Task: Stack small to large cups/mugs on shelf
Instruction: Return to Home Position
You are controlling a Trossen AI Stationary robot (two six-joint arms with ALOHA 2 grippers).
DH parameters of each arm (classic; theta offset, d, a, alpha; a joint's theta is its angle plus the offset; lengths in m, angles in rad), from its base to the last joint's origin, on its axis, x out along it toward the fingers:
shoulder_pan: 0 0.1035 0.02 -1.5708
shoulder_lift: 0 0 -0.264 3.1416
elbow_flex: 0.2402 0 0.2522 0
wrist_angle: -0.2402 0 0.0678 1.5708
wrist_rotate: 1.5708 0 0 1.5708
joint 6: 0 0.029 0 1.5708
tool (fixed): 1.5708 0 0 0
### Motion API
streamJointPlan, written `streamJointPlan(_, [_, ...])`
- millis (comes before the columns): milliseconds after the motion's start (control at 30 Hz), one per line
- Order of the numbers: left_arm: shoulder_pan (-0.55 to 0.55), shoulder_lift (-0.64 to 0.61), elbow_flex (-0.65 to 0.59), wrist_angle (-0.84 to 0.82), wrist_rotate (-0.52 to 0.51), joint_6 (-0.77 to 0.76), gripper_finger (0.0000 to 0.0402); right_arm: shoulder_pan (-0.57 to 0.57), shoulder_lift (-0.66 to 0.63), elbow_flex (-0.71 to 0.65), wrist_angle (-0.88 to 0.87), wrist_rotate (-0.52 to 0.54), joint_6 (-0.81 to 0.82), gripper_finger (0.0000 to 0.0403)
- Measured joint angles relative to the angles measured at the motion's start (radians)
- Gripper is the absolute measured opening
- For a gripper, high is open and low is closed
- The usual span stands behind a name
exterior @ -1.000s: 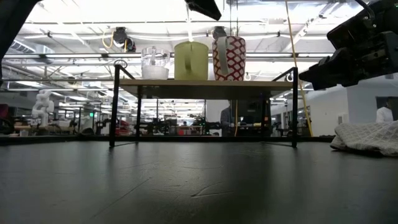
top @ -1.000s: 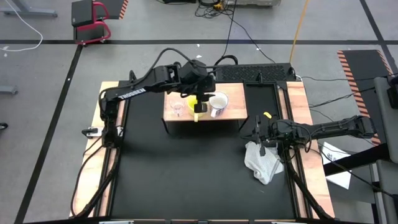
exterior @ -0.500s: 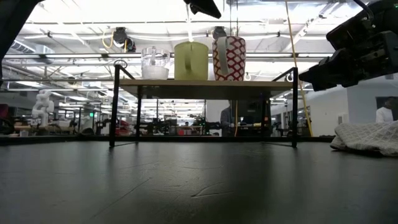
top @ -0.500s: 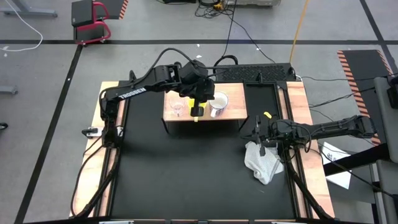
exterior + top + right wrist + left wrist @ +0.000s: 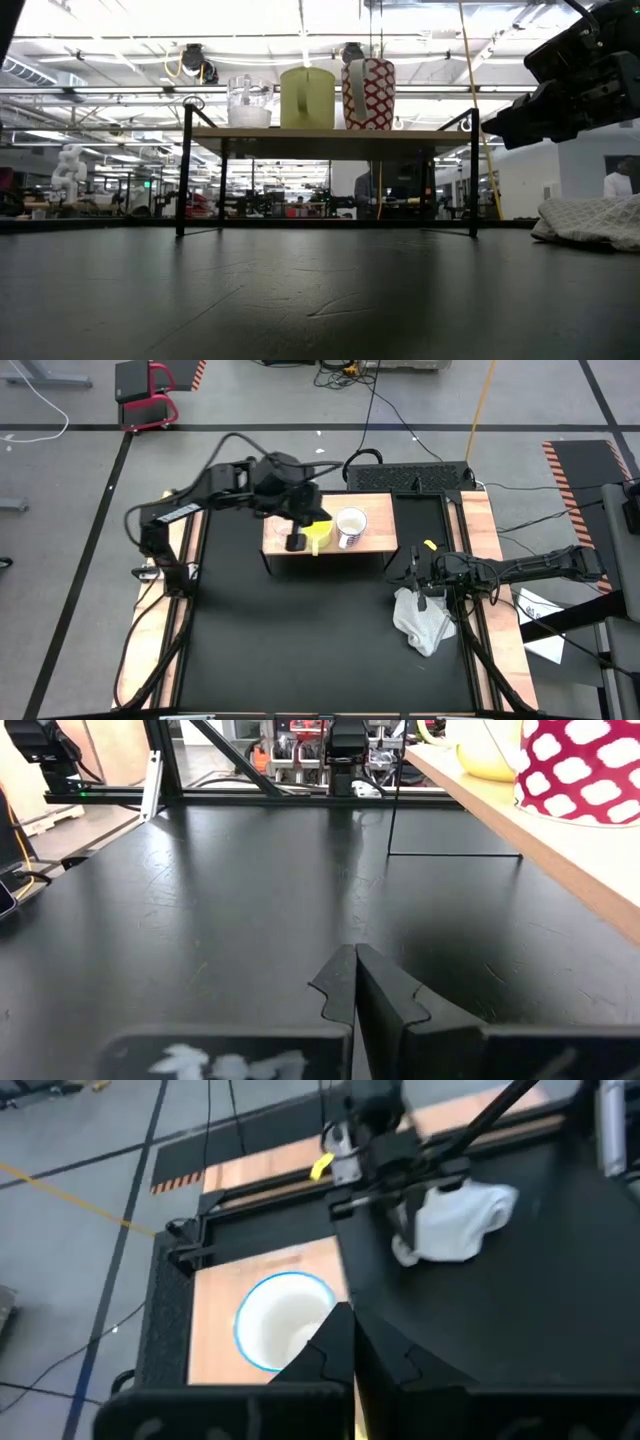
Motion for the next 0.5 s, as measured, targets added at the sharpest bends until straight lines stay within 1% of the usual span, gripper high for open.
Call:
streamJointPlan(67, [-0.022, -0.039, -0.017, -0.004, -0.014, -0.015, 0.0001, 0.000, 0.000, 0.000, 0.000, 0.000, 0.000, 0.0000])
streamJointPlan(133, [-0.051, -0.079, -0.062, -0.001, -0.075, -0.016, 0.0000, 0.000, 0.000, 0.000, 0.002, 0.000, -0.001, 0.0000])
streamJointPlan(200, [-0.075, -0.134, -0.131, 0.031, -0.123, -0.012, 0.0000, 0.000, 0.000, 0.000, 0.002, 0.000, -0.001, 0.0000])
streamJointPlan(267, [-0.085, -0.196, -0.213, 0.079, -0.127, -0.025, 0.0000, 0.000, 0.000, 0.000, 0.003, 0.000, -0.001, 0.0000])
streamJointPlan(367, [-0.084, -0.317, -0.378, 0.181, -0.133, -0.057, 0.0000, 0.000, 0.000, 0.000, 0.004, 0.000, 0.000, 0.0000])
streamJointPlan(500, [-0.067, -0.481, -0.654, 0.387, -0.141, -0.080, 0.0000, 0.000, 0.000, 0.000, 0.014, 0.000, 0.003, 0.0000])
